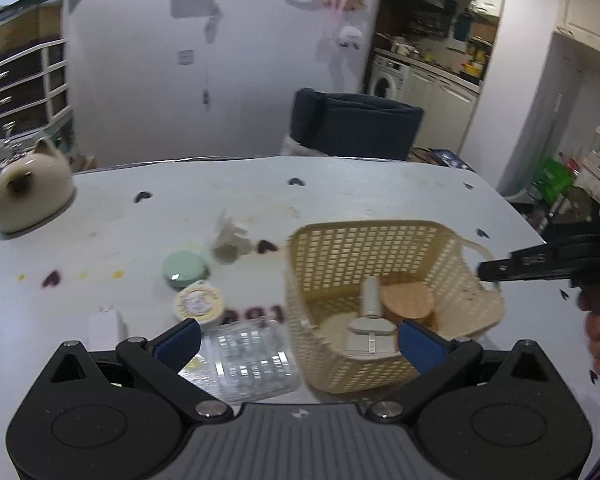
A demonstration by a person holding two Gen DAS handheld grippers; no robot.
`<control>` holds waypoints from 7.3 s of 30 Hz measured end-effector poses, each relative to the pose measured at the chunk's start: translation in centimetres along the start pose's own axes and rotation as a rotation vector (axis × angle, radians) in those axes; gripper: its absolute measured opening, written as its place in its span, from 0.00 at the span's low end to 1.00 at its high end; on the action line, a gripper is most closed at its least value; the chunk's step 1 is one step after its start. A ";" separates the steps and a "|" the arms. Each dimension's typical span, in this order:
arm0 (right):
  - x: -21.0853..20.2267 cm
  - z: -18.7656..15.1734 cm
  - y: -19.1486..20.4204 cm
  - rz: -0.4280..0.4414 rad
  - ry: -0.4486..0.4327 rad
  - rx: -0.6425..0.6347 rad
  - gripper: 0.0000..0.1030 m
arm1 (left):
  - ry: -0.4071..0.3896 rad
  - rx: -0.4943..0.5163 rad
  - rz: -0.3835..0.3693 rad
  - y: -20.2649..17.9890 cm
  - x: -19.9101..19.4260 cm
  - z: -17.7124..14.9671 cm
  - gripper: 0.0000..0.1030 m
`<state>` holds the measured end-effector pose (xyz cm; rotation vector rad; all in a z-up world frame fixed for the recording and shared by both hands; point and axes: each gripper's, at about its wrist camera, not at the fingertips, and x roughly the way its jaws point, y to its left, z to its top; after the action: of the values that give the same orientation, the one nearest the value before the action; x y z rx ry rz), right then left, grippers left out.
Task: Organize rigid objects
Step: 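Move the open left gripper back to the white USB charger, then grasp the white USB charger with the left gripper and lift it, then lower the charger into the basket and open the left gripper while the right gripper holds the basket, then withdraw the left gripper and move it to the clear plastic pill box, then grasp the clear plastic pill box with the left gripper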
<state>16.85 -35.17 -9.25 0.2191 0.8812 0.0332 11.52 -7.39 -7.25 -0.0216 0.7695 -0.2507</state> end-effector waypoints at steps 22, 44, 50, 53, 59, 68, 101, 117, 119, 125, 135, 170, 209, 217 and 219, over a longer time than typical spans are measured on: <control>-0.1 0.1 -0.1 -0.003 0.002 0.000 0.04 | 0.082 -0.218 0.292 11.3 5.8 -2.6 1.00; 0.0 0.2 0.3 -0.023 0.007 0.008 0.04 | 0.114 -0.211 0.349 14.5 9.6 -0.8 0.36; 0.0 0.2 0.4 -0.026 0.009 0.006 0.04 | 0.120 -0.202 0.345 14.4 9.7 -0.7 0.35; 0.0 0.2 0.4 -0.026 0.009 0.006 0.04 | 0.127 -0.196 0.340 14.3 9.6 -0.7 0.35; 0.0 0.2 0.4 -0.027 0.010 0.003 0.04 | 0.140 -0.206 0.324 13.7 9.1 -1.0 0.35; 0.0 0.2 0.4 -0.027 0.009 0.004 0.04 | 0.104 -0.214 0.242 11.0 6.0 -0.9 0.35; 0.0 0.3 0.7 -0.022 0.007 0.009 0.04 | 0.050 0.158 -0.096 -4.2 5.5 4.8 0.35; 0.0 0.2 0.4 -0.014 0.004 0.015 0.04 | 0.151 0.367 -0.033 -6.0 10.7 4.1 0.35; 0.0 0.2 0.4 -0.013 0.004 0.016 0.04 | 0.151 0.377 -0.028 -6.0 10.7 4.2 0.35; 0.0 0.2 0.4 -0.013 0.004 0.016 0.04 | 0.151 0.372 -0.031 -6.1 10.8 4.2 0.36; 0.0 0.2 0.4 -0.014 0.004 0.015 0.04 | 0.149 0.337 -0.065 -5.9 9.8 4.1 0.53; 0.0 0.1 0.4 -0.015 0.005 0.008 0.04 | 0.025 0.112 -0.137 -2.3 1.7 3.6 1.00; 0.0 0.1 0.4 -0.016 0.004 0.008 0.04 | 0.061 0.168 0.070 5.1 8.0 -6.5 1.00; 0.0 0.1 0.4 -0.016 0.004 0.008 0.04 | 0.037 0.107 0.167 7.0 8.3 -5.8 1.00; 0.0 0.1 0.4 -0.016 0.003 0.008 0.04 | 0.036 0.095 0.187 7.7 8.4 -5.6 1.00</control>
<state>16.94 -34.80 -9.15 0.2200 0.8866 0.0152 15.08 -1.46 -17.90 0.1446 0.7890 -0.1099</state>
